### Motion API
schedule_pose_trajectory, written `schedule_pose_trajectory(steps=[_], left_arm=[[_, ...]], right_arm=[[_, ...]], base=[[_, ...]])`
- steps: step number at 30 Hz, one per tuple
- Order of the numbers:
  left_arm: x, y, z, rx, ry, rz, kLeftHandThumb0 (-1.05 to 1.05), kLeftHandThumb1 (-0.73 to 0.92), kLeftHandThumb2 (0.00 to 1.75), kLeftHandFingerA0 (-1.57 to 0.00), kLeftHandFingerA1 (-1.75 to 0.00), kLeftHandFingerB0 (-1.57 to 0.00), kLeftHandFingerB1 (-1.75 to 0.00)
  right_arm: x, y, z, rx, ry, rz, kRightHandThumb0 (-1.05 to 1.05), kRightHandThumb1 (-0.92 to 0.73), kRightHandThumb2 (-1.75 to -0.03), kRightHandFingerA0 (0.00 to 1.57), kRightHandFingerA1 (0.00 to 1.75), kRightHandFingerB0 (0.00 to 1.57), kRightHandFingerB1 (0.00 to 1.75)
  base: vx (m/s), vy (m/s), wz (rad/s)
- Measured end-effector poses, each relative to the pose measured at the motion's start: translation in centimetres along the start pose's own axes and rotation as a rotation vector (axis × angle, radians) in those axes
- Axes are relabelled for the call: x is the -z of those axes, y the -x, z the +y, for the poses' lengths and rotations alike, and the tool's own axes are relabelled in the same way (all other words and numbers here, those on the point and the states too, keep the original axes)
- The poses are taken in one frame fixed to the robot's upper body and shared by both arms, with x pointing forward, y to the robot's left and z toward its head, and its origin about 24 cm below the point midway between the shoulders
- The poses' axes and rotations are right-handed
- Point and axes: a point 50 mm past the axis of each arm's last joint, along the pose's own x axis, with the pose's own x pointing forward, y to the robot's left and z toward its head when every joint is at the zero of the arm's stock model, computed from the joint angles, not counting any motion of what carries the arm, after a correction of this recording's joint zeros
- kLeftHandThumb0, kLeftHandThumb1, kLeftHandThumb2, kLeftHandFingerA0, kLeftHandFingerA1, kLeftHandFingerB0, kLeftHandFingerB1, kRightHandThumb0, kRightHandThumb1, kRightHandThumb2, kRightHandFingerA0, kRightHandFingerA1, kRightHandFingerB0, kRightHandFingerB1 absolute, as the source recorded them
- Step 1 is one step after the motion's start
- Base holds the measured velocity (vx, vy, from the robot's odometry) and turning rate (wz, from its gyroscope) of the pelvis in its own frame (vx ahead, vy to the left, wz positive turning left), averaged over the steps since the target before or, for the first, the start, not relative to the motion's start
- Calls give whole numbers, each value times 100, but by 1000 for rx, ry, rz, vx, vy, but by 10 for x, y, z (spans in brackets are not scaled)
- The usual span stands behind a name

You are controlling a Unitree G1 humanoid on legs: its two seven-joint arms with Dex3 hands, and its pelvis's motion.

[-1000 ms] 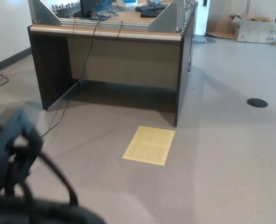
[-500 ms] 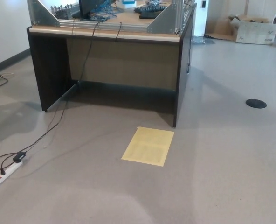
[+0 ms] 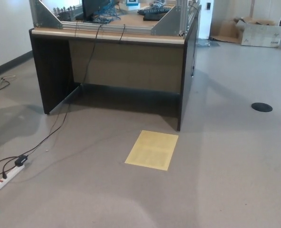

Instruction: A person hands over a black lunchbag to the robot and the robot uses its left hand to grab the strips of the lunchbag, the gives it back to the person.

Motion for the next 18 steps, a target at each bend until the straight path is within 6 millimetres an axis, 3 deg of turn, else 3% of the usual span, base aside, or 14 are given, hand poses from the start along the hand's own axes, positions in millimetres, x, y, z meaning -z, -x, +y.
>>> schedule_pose_trajectory(steps=[3, 4, 5, 6, 8, 13, 17, 18], left_arm=[[0, 0, 1, -14, 4, -15, -11, 61, 56, -84, -175, -62, -175], [0, 0, 1, -16, 5, -18, -12, 62, 56, -82, -175, -62, -175], [0, 0, 1, -21, 9, -24, -12, 62, 56, -82, -175, -62, -175], [-1, -1, 1, -30, 12, -32, -11, 58, 58, -84, -175, -64, -175], [-3, -6, 2, -49, 20, -55, -10, 57, 56, -87, -175, -68, -175], [-31, -58, 15, -205, 75, -243, -3, 59, 54, -83, -175, -63, -175], [-71, -103, 33, -338, 158, -433, -7, 59, 55, -85, -175, -64, -174], [-78, -109, 35, -354, 171, -462, -7, 58, 55, -84, -175, -64, -171]], right_arm=[[1, 1, 0, 0, 0, 3, -51, -62, -100, 64, 66, 51, 59], [1, 1, 0, 0, 0, 4, -51, -74, -62, 68, 48, 61, 47], [1, 1, 0, 0, 1, 4, -51, -74, -62, 68, 48, 61, 47], [1, 1, 0, 0, 1, 5, -49, -61, -99, 65, 66, 51, 60], [2, 2, -1, 1, 2, 7, -49, -62, -100, 64, 65, 51, 59], [2, 2, -1, 3, 2, 8, -50, -62, -99, 64, 65, 50, 59], [3, 3, 0, 2, 1, 11, -51, -61, -100, 65, 66, 51, 59], [3, 3, 0, 3, 1, 11, -52, -74, -63, 69, 49, 61, 47]], base=[[0, 0, 0], [0, 0, 0], [0, 0, 0], [0, 0, 0], [0, 0, 0], [0, 0, 0], [0, 0, 0], [0, 0, 0]])
